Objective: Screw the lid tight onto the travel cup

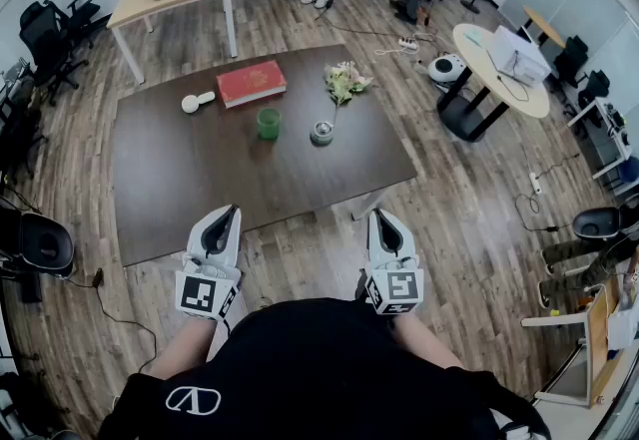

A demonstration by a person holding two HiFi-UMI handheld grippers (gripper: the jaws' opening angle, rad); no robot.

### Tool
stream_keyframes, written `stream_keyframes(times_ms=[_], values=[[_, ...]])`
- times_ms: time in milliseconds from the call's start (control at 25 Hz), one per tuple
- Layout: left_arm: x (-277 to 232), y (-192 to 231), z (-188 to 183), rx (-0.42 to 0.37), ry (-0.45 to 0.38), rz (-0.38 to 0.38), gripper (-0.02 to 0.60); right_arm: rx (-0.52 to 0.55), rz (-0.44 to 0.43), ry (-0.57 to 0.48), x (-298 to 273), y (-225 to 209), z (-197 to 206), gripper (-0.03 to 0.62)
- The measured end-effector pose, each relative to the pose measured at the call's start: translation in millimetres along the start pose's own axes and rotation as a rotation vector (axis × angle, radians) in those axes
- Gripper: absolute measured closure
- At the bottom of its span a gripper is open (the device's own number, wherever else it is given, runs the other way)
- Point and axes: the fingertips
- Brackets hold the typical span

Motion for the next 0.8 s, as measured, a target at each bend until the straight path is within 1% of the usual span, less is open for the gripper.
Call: stream_keyframes(times_ms=[120,240,360,600,720,800], values=[[-5,-1,1,0.015,0.005,-0.004,0.581,0.004,0.005,-0.014,-2,-7,-3,0.588],[-5,-2,3,0.037,0.008,-0.014,0.581,-0.030,-0.010,-0.027,-1,-12,-3,0.588],[-7,-6,6,0.031,0.025,-0.025,0.581,-0.059,-0.031,-0.020,-3,-18,2,0.586],[-18,-22,3,0.019,0.043,-0.031,0.581,-0.047,-0.073,-0.020,-4,-25,6,0.588],[-22,-32,2,0.029,0.042,-0.049,0.581,-0.063,-0.100,-0.023,-5,-32,10,0.586],[-27,-39,4,0.023,0.058,-0.060,0.581,-0.062,-0.116,-0.025,-6,-37,12,0.588]])
Point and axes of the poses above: the fingertips, and each gripper's own axes: x backward along the fingers, y to its left, z out of its underside, and after that the axes turned 9 degrees about -x, right-handed
